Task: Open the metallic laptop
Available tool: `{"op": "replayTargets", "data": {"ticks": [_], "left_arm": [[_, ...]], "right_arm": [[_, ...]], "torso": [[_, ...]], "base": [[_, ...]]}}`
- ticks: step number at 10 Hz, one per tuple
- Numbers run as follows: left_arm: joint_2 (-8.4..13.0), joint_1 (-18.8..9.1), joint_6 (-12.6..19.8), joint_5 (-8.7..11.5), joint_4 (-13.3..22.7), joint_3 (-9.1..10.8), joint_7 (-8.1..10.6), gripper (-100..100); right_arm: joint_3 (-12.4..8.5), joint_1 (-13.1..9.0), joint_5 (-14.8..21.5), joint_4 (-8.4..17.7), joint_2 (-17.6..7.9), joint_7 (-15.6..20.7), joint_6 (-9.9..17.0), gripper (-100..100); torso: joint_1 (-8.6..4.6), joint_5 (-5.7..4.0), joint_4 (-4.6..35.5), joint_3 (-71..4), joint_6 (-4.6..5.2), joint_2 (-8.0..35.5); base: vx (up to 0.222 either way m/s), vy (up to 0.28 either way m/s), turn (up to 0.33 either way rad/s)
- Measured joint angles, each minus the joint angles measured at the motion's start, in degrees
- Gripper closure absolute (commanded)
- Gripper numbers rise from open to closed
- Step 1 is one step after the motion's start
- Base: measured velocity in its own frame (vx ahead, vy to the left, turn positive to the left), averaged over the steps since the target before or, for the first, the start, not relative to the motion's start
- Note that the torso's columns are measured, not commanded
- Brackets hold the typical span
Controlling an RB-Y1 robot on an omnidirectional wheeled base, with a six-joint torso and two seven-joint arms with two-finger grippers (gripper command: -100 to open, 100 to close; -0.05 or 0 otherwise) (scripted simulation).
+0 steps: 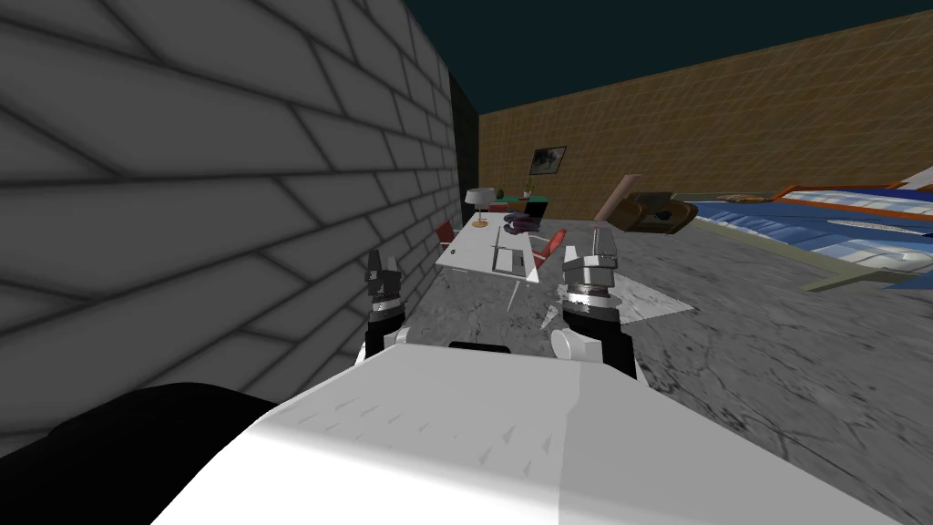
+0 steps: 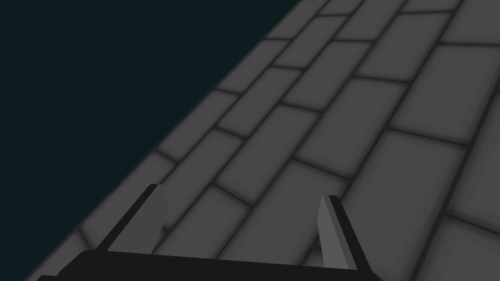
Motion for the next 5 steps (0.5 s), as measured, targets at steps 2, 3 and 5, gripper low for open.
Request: {"op": "replayTargets", "data": {"ticks": [2,3,5], "left_arm": [[0.00,0.00,0.00,0.00,0.00,0.00,0.00,0],[0.00,0.00,0.00,0.00,-0.01,0.00,0.00,0],[0.00,0.00,0.00,0.00,-0.01,0.00,0.00,0]], "right_arm": [[0.00,0.00,0.00,0.00,0.00,0.00,0.00,0],[0.00,0.00,0.00,-0.01,0.00,0.00,0.00,0],[0.00,0.00,0.00,-0.01,0.00,0.00,0.00,0]], "torso": [[0.00,0.00,6.00,-12.00,0.00,5.97],[0.00,0.00,10.06,-20.14,0.00,10.03],[0.00,0.00,18.46,-36.92,0.00,18.45]], "base": [[0.000,0.000,0.000],[0.000,0.000,0.000],[0.000,0.000,0.000]]}}
